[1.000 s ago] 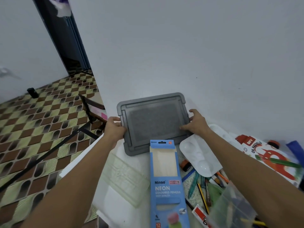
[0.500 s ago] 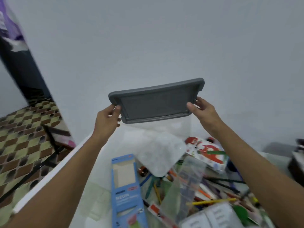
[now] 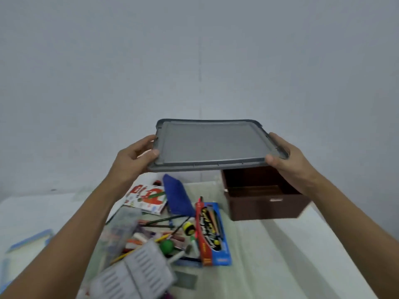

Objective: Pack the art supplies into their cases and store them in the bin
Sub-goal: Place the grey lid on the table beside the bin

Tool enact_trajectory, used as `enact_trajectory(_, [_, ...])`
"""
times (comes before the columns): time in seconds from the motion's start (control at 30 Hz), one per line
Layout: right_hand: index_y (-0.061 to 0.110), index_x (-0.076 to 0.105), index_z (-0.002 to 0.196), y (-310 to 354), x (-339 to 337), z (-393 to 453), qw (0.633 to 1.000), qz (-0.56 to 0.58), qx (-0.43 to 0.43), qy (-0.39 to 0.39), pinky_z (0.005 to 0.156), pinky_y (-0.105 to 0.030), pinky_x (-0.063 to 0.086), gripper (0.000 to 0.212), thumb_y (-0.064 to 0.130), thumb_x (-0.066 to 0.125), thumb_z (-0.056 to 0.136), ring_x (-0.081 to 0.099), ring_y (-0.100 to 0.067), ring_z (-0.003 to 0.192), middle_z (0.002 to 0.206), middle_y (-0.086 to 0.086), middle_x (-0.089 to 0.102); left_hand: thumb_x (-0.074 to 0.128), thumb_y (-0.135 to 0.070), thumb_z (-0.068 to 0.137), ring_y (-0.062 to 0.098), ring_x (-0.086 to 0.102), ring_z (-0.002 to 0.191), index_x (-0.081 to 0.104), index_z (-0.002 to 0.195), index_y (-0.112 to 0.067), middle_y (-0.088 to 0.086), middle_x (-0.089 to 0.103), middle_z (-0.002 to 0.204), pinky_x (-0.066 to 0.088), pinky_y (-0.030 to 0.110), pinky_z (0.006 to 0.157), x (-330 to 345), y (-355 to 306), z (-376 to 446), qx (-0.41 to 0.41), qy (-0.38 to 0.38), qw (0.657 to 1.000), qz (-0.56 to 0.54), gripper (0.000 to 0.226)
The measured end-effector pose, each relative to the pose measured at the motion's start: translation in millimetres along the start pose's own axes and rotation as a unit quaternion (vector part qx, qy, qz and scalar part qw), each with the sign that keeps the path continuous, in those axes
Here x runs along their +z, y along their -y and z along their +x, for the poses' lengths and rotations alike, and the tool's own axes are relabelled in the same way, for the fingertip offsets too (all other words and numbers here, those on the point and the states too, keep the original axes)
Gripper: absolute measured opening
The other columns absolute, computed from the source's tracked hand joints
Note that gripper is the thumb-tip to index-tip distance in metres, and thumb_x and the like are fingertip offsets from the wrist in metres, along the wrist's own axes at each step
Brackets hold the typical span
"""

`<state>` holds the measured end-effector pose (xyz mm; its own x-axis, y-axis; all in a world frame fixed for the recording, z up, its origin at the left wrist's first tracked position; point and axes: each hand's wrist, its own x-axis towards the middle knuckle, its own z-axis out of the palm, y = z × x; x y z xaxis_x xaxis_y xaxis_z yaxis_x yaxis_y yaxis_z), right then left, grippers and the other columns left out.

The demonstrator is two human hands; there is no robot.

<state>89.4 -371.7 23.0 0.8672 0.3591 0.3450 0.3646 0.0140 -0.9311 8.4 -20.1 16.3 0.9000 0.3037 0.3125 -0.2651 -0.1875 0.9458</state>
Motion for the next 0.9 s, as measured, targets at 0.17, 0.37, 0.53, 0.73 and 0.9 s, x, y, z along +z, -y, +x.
enact_trajectory(0.17, [0.034, 0.053, 0.117, -14.5, -85.5, -69.8, 0.998, -0.064, 0.009, 0.012, 0.084, -0.01, 0.047, 0.087, 0.043, 0.093, 0.04, 0.061, 0.004, 0.107, 0.113, 0.028, 0.064, 0.086, -0.021, 0.064, 0.01, 0.07, 0.08, 0.042, 0.144, -0.018, 0.001, 0.061, 0.124, 0.055, 0.021, 0.067, 84.2, 5.5, -36.6, -0.013, 0.07, 0.996, 0.047, 0.092])
enact_trajectory(0.37, [0.039, 0.041, 0.126, -66.2, -147.9, -161.5, 0.99, -0.105, 0.091, 0.04, 0.083, -0.007, 0.045, 0.095, 0.007, 0.088, 0.051, 0.056, 0.014, 0.105, 0.115, 0.031, 0.056, 0.091, -0.047, 0.042, 0.004, 0.052, 0.06, 0.035, 0.145, -0.026, -0.011, 0.057, 0.09, 0.051, 0.014, 0.064, 155.8, 44.5, -116.9, -0.086, 0.134, 0.977, 0.139, 0.119])
enact_trajectory(0.53, [0.033, 0.019, 0.148, -121.1, -162.2, -226.0, 0.963, -0.172, 0.191, 0.081, 0.087, -0.009, 0.045, 0.121, 0.031, 0.091, 0.052, 0.049, 0.009, 0.111, 0.124, 0.032, 0.042, 0.094, -0.026, 0.05, 0.02, 0.066, 0.077, 0.028, 0.15, -0.029, 0.002, 0.056, 0.109, 0.059, 0.032, 0.07, 175.6, 86.5, -179.0, -0.127, 0.183, 0.958, 0.179, 0.12])
enact_trajectory(0.73, [0.021, 0.02, 0.15, -141.0, -159.4, -247.3, 0.947, -0.206, 0.225, 0.102, 0.107, -0.021, 0.032, 0.119, 0.028, 0.091, 0.055, 0.039, -0.006, 0.125, 0.14, 0.017, 0.035, 0.091, -0.045, 0.046, 0.014, 0.062, 0.079, 0.026, 0.15, -0.028, -0.008, 0.05, 0.116, 0.057, 0.028, 0.07, 188.2, 118.8, -204.0, -0.172, 0.192, 0.935, 0.244, 0.124])
enact_trajectory(0.9, [0.026, 0.024, 0.144, -145.0, -163.2, -232.5, 0.928, -0.259, 0.231, 0.135, 0.09, -0.005, 0.039, 0.11, 0.021, 0.091, 0.056, 0.05, 0.002, 0.104, 0.119, 0.014, 0.044, 0.089, -0.036, 0.061, 0.014, 0.058, 0.09, 0.021, 0.152, -0.02, -0.003, 0.048, 0.118, 0.049, 0.018, 0.069, 198.3, 132.7, -196.1, -0.176, 0.189, 0.919, 0.299, 0.115])
